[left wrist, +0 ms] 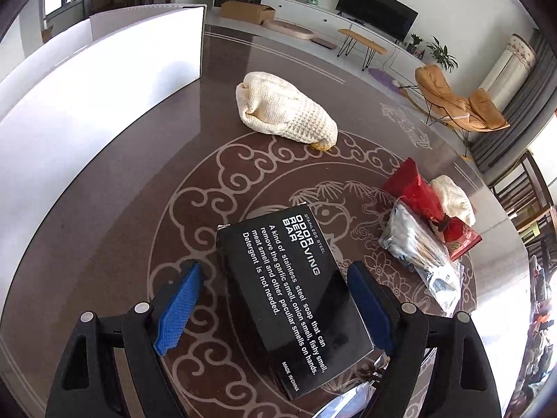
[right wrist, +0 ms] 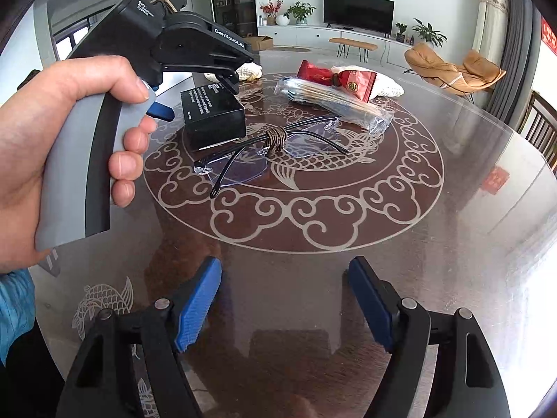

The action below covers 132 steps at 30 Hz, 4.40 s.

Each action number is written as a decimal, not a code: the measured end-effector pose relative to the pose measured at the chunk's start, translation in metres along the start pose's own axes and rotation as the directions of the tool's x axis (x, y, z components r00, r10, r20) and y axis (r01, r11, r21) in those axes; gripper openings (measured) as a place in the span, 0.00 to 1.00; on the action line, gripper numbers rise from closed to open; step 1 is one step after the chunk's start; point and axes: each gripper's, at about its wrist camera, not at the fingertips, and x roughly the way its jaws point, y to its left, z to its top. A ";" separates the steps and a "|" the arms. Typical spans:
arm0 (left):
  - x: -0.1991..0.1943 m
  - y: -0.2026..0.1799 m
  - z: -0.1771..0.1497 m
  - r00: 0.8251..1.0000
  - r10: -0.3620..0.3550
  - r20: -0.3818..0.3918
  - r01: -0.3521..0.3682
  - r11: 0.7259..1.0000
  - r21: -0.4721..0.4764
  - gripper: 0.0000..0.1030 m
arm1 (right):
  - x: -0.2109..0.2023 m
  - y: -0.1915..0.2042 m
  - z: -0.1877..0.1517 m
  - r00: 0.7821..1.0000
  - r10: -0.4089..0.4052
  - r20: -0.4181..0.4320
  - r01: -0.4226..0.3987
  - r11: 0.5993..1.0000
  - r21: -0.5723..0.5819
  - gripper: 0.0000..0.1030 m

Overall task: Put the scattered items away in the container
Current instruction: 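Lower the left tool onto the black odor removing bar box, then grasp the black box with the left tool while the right grasps the black-framed eyeglasses, then carry the black box and eyeglasses over the white cardboard box with both tools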

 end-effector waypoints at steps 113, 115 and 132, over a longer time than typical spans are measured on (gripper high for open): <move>-0.095 0.092 -0.091 0.977 -0.208 0.047 0.175 0.907 0.382 0.56 | -0.036 0.030 0.024 0.992 0.002 0.129 -0.032 0.973 0.228 0.11; -0.106 0.099 -0.080 0.972 -0.230 0.056 0.196 0.915 0.353 0.56 | -0.040 0.035 0.035 0.990 0.009 0.141 -0.038 0.978 0.204 0.11; -0.203 0.347 0.054 0.969 0.062 0.239 -0.076 0.996 0.049 0.56 | -0.066 0.279 0.187 0.871 0.461 0.171 -0.423 0.880 -0.217 0.11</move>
